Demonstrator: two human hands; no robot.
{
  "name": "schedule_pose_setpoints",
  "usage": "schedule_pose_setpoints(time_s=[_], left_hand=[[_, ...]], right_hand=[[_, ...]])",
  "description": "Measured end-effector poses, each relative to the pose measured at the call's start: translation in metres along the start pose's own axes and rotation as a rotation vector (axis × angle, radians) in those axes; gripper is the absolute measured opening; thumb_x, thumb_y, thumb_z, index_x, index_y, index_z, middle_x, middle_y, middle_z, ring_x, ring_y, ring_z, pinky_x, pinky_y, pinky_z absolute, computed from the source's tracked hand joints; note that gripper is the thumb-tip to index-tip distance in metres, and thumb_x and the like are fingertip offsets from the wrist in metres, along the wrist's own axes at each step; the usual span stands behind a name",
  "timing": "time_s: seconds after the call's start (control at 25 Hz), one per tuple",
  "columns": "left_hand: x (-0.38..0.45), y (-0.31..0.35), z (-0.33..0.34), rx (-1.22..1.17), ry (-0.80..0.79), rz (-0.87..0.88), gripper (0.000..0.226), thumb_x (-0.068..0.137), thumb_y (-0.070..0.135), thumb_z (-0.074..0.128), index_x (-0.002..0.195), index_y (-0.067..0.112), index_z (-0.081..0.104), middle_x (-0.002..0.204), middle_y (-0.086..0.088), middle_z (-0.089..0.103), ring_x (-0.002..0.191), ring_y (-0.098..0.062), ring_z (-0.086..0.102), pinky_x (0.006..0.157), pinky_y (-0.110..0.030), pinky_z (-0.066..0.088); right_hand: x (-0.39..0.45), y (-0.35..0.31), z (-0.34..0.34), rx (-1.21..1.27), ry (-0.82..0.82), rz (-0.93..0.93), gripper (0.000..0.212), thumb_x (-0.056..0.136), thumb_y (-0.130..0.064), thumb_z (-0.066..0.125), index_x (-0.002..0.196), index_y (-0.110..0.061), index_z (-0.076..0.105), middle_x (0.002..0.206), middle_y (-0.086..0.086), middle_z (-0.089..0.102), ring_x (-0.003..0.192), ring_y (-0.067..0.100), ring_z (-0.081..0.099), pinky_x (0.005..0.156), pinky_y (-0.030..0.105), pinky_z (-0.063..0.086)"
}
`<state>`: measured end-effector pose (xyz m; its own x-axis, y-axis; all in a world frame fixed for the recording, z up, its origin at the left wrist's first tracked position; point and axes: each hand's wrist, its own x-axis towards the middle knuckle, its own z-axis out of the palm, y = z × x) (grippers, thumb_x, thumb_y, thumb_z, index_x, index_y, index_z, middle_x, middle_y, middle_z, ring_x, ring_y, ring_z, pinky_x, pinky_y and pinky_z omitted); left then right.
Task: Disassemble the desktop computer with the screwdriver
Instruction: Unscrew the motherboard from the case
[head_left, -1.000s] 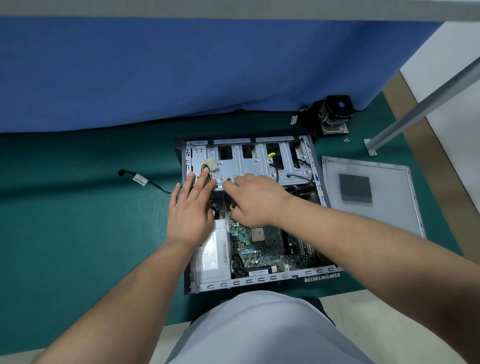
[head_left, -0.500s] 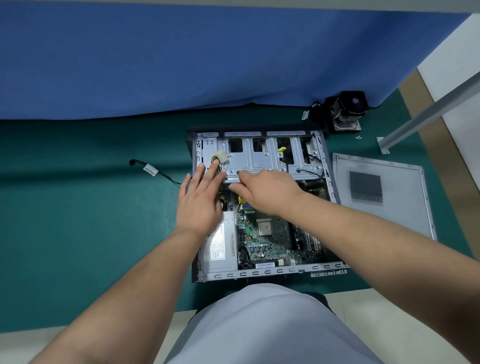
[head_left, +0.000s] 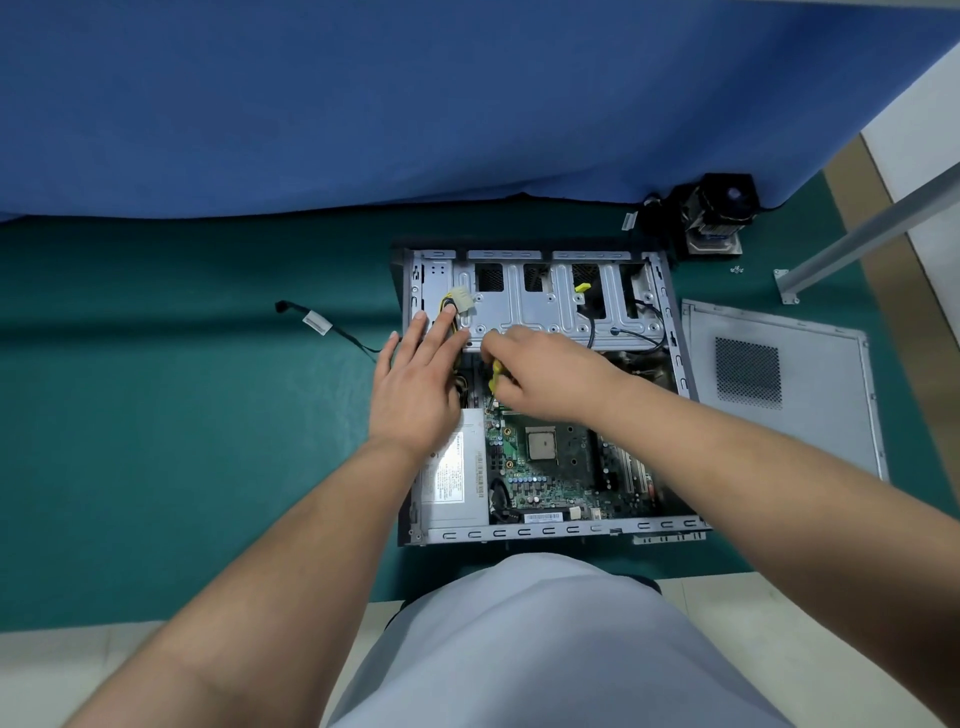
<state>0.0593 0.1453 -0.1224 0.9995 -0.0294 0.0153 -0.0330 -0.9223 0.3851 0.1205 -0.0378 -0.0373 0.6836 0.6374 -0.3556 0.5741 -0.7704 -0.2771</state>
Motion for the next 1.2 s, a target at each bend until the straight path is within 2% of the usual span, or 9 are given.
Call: schedule_pose_setpoints(time_s=[0.24, 0.36, 0.44, 0.52, 0.64, 0.8, 0.96, 1.08, 1.2], left_hand=[[0.000, -0.001, 0.003, 0.001, 0.016, 0.000, 0.071, 0.085, 0.014, 0.057, 0.152, 0.032, 0.042, 0.170, 0.014, 0.016, 0.158, -0.018, 0.011, 0.128, -0.043, 0.008], [0.000, -0.001, 0.002, 0.001, 0.010, -0.001, 0.070, 0.086, 0.014, 0.057, 0.152, 0.033, 0.042, 0.171, 0.014, 0.016, 0.158, -0.018, 0.011, 0.128, -0.043, 0.008], [0.000, -0.001, 0.001, 0.000, 0.008, -0.003, 0.071, 0.086, 0.014, 0.057, 0.153, 0.032, 0.042, 0.171, 0.013, 0.016, 0.158, -0.018, 0.010, 0.128, -0.044, 0.008], [0.000, 0.000, 0.001, -0.003, 0.008, -0.001, 0.071, 0.085, 0.013, 0.057, 0.152, 0.032, 0.042, 0.171, 0.013, 0.015, 0.158, -0.018, 0.010, 0.128, -0.044, 0.007], [0.000, 0.000, 0.001, -0.010, 0.014, 0.001, 0.071, 0.085, 0.013, 0.057, 0.151, 0.032, 0.043, 0.171, 0.014, 0.016, 0.158, -0.018, 0.010, 0.128, -0.043, 0.007], [0.000, 0.000, 0.001, -0.009, 0.010, 0.001, 0.072, 0.084, 0.012, 0.057, 0.151, 0.032, 0.043, 0.171, 0.013, 0.016, 0.158, -0.018, 0.010, 0.128, -0.044, 0.008], [0.000, 0.000, 0.001, -0.003, 0.008, -0.001, 0.071, 0.085, 0.013, 0.057, 0.152, 0.033, 0.042, 0.171, 0.014, 0.015, 0.158, -0.017, 0.009, 0.128, -0.044, 0.007], [0.000, -0.001, 0.001, 0.000, 0.008, 0.001, 0.072, 0.084, 0.013, 0.058, 0.152, 0.033, 0.041, 0.171, 0.014, 0.015, 0.158, -0.017, 0.009, 0.128, -0.044, 0.007], [0.000, 0.000, 0.001, 0.002, 0.007, -0.002, 0.073, 0.084, 0.013, 0.059, 0.152, 0.033, 0.042, 0.171, 0.014, 0.016, 0.158, -0.018, 0.010, 0.128, -0.044, 0.008]], right_hand=[[-0.002, -0.002, 0.005, -0.087, 0.062, 0.159, 0.040, 0.106, -0.051, 0.038, 0.121, -0.015, 0.044, 0.091, 0.006, 0.056, 0.080, 0.033, 0.058, 0.063, 0.040, 0.045], [-0.002, 0.002, 0.003, 0.032, 0.026, 0.042, 0.018, 0.099, -0.027, 0.053, 0.114, -0.016, 0.051, 0.104, 0.007, 0.060, 0.097, 0.031, 0.058, 0.080, 0.042, 0.049], [-0.004, 0.006, -0.002, 0.162, -0.030, 0.058, 0.025, 0.090, -0.019, 0.061, 0.113, -0.021, 0.054, 0.110, 0.004, 0.059, 0.101, 0.026, 0.055, 0.085, 0.037, 0.046], [-0.006, 0.004, 0.001, 0.204, -0.012, 0.149, 0.032, 0.093, -0.035, 0.060, 0.121, -0.023, 0.049, 0.109, 0.003, 0.057, 0.095, 0.026, 0.056, 0.080, 0.038, 0.047], [-0.005, -0.002, 0.008, -0.079, 0.069, 0.254, 0.046, 0.103, -0.060, 0.033, 0.119, -0.018, 0.041, 0.086, 0.004, 0.051, 0.076, 0.030, 0.052, 0.063, 0.040, 0.044], [-0.003, -0.001, 0.006, 0.122, 0.005, 0.090, 0.027, 0.092, -0.026, 0.057, 0.113, -0.021, 0.042, 0.103, 0.003, 0.050, 0.090, 0.028, 0.055, 0.068, 0.036, 0.039], [-0.008, 0.000, 0.008, 0.009, 0.065, 0.239, 0.041, 0.099, -0.060, 0.041, 0.114, -0.021, 0.038, 0.091, 0.003, 0.053, 0.076, 0.029, 0.053, 0.064, 0.040, 0.047], [-0.009, 0.002, 0.013, 0.062, 0.079, 0.121, 0.020, 0.101, -0.035, 0.051, 0.110, -0.018, 0.044, 0.099, 0.005, 0.052, 0.086, 0.030, 0.057, 0.068, 0.037, 0.043], [-0.014, 0.002, 0.013, 0.173, 0.048, 0.088, 0.032, 0.090, -0.024, 0.061, 0.119, -0.020, 0.047, 0.113, 0.005, 0.050, 0.092, 0.026, 0.055, 0.075, 0.036, 0.045]])
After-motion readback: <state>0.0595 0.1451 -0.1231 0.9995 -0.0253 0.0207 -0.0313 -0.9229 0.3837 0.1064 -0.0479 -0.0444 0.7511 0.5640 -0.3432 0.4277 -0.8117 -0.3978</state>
